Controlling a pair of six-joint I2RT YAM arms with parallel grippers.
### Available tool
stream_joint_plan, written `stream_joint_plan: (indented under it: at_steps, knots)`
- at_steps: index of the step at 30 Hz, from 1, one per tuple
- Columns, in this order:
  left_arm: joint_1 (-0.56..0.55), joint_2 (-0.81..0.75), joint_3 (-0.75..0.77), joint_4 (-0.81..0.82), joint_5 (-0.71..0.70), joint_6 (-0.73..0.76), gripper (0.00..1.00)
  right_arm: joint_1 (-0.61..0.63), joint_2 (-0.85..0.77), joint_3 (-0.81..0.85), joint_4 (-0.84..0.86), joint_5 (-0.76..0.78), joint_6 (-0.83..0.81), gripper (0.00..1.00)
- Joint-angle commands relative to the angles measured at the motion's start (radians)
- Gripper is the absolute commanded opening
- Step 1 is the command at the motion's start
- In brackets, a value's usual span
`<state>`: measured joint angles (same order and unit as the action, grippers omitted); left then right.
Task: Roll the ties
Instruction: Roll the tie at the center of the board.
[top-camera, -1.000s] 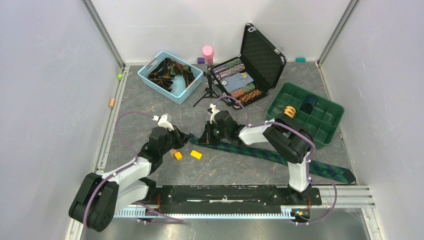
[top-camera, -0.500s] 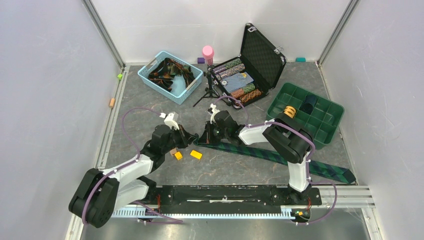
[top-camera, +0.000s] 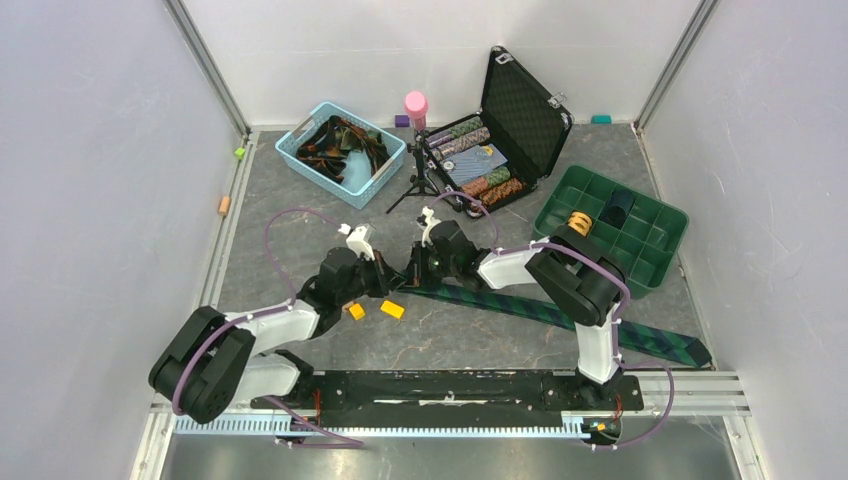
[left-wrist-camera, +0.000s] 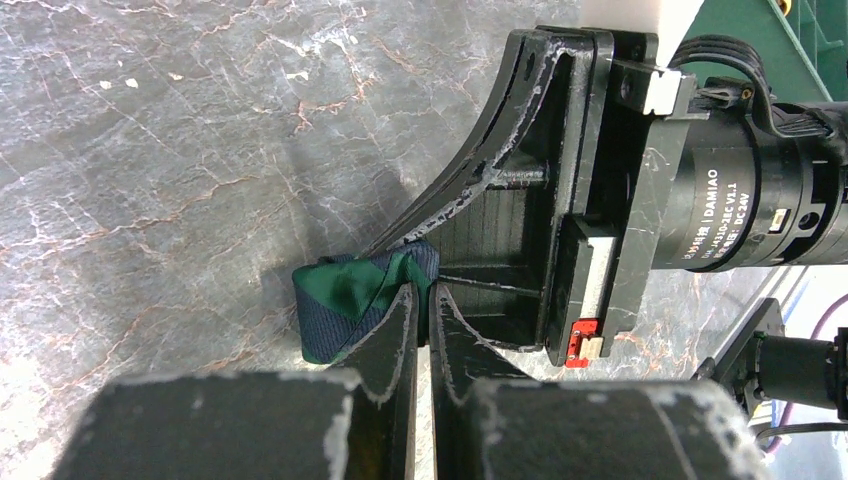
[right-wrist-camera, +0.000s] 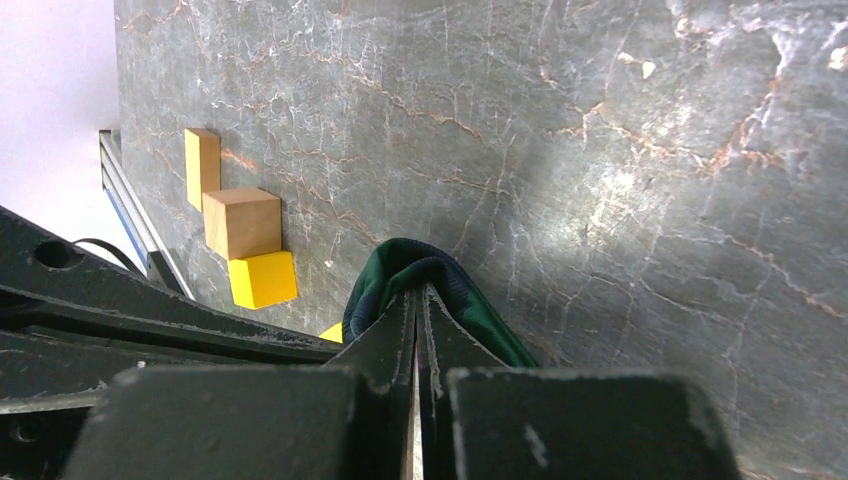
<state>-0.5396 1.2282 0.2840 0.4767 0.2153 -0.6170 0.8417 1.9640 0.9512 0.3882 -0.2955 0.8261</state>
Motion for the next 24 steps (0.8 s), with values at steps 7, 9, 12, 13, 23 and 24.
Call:
stream_joint_plan:
  at_steps: [7, 9, 12, 13, 23, 24]
  knots:
    - [-0.021, -0.002, 0.025, 0.042, -0.031, 0.010, 0.02, -0.002, 0.003, -0.042, 0.080, -0.027, 0.042, 0.00]
    - [-0.020, -0.007, 0.022, 0.033, -0.042, 0.012, 0.02, -0.002, -0.016, -0.049, 0.101, -0.034, 0.063, 0.00]
    - [-0.021, -0.021, 0.023, 0.008, -0.063, 0.016, 0.02, -0.001, -0.049, -0.047, 0.093, -0.020, 0.058, 0.00]
    - [-0.021, -0.028, 0.024, -0.001, -0.068, 0.017, 0.02, -0.003, -0.059, -0.046, 0.086, -0.015, 0.053, 0.00]
    - [-0.020, -0.076, 0.050, -0.084, -0.106, 0.049, 0.02, -0.010, -0.127, -0.055, -0.026, 0.046, -0.043, 0.00]
    - [-0.020, -0.074, 0.053, -0.087, -0.103, 0.050, 0.02, -0.012, -0.140, -0.064, -0.039, 0.061, -0.056, 0.00]
